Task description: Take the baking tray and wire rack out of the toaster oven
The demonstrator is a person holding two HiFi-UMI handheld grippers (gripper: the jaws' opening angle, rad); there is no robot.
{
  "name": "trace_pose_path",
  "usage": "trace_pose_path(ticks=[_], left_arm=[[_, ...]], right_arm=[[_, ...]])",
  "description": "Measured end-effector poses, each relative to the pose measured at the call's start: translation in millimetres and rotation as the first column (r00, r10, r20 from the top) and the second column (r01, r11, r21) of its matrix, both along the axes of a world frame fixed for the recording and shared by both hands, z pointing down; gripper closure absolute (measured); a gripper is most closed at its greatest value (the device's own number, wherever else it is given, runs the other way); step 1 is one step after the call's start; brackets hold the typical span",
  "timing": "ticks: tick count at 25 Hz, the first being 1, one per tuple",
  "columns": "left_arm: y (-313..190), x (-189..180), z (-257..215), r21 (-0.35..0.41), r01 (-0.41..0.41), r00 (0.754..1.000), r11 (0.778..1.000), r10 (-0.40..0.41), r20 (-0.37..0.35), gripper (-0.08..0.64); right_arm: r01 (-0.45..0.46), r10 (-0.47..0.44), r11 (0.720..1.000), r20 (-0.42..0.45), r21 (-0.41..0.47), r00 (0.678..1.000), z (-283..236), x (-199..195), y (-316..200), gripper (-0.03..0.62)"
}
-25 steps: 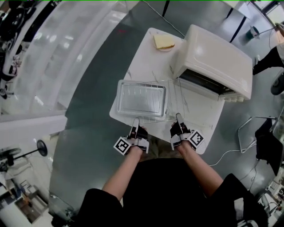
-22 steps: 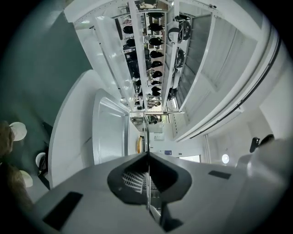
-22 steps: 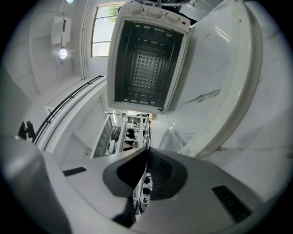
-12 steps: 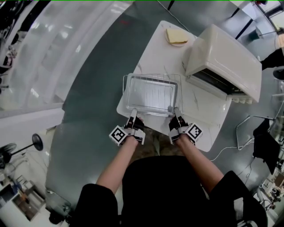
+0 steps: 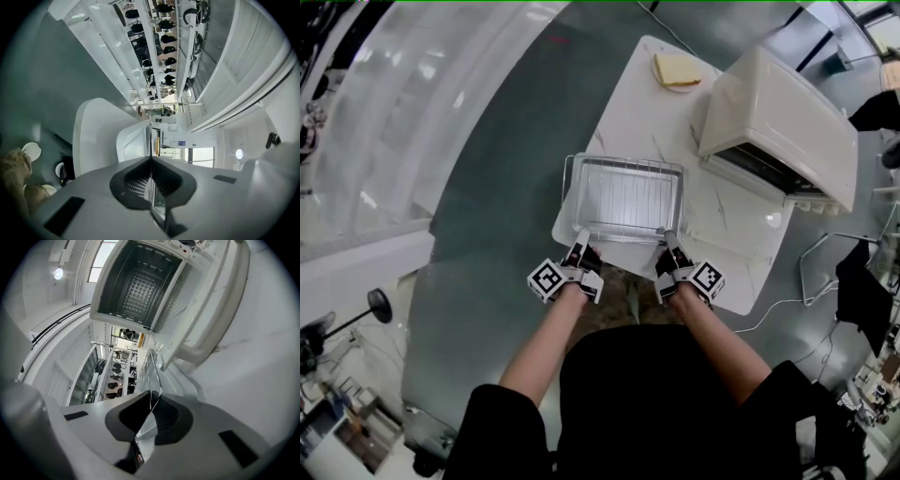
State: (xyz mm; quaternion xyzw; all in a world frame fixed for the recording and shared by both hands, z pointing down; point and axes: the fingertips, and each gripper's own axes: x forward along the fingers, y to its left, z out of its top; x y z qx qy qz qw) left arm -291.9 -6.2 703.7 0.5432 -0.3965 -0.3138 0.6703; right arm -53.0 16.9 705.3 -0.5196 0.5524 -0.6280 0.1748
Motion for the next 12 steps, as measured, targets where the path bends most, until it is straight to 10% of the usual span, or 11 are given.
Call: trace_pose_path(ticks=[12], left_arm=[[9.9, 0.9, 20.1, -0.155, -0.165, 0.984, 0.974, 0.174, 0.041, 0.532]], right_arm=[[0.064, -0.078, 0.977, -0.064, -0.202, 0.995, 12.8, -10.6, 12.6, 0.530]])
